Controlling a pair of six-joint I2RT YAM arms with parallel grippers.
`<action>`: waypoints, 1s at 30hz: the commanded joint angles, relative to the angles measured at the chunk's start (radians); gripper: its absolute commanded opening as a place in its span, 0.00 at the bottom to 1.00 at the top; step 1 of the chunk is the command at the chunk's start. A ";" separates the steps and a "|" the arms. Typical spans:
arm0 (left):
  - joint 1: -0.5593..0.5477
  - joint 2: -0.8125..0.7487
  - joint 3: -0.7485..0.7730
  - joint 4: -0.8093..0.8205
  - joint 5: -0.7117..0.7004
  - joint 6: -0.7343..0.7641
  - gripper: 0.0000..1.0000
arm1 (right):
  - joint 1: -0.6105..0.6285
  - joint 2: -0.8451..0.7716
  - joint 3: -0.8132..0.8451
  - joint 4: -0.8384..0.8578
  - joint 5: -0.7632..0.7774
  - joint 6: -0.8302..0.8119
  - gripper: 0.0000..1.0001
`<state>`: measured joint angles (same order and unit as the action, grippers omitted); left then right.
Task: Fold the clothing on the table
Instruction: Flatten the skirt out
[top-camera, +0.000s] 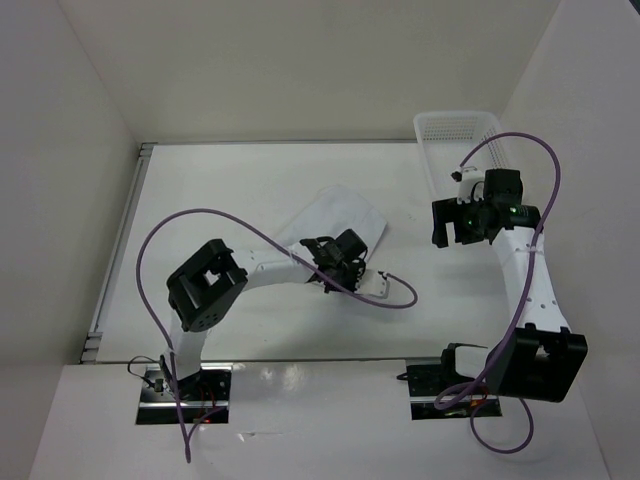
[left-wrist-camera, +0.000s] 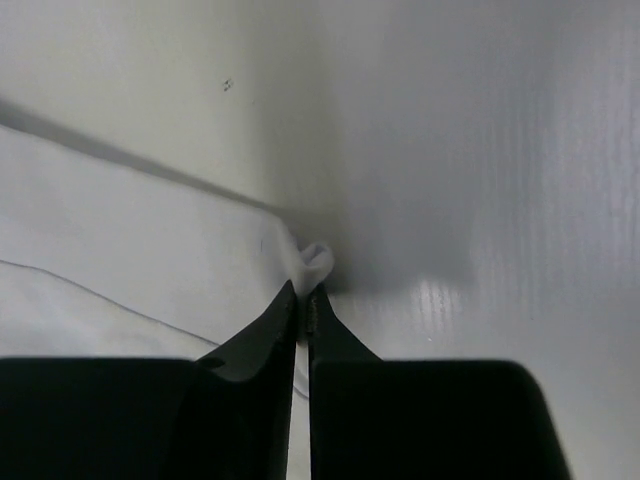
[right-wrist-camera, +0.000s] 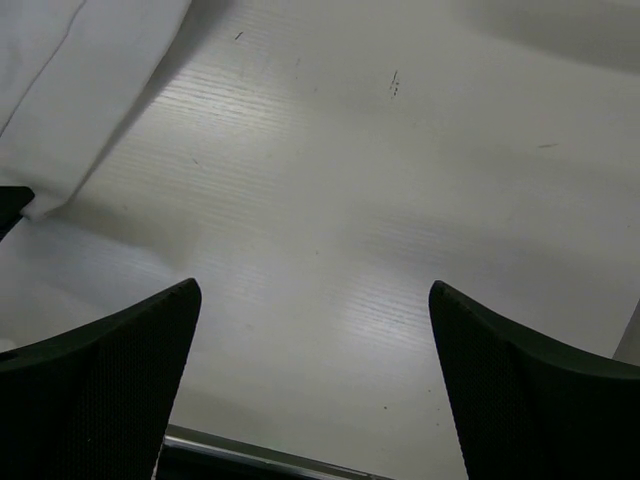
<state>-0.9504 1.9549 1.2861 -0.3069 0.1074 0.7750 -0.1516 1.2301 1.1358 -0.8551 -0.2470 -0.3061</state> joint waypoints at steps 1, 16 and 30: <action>0.054 0.039 0.143 -0.127 0.146 -0.100 0.07 | -0.006 -0.030 -0.007 -0.007 -0.017 0.007 0.99; 0.312 -0.154 0.542 -0.409 0.457 -0.350 0.04 | -0.006 -0.012 0.005 0.011 -0.090 -0.002 0.98; 0.887 -0.237 0.084 -0.267 0.833 -0.499 0.04 | 0.072 0.232 0.163 -0.079 -0.158 -0.044 0.93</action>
<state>-0.0978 1.7176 1.3998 -0.6083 0.7940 0.3027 -0.1200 1.4246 1.2358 -0.9001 -0.3893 -0.3325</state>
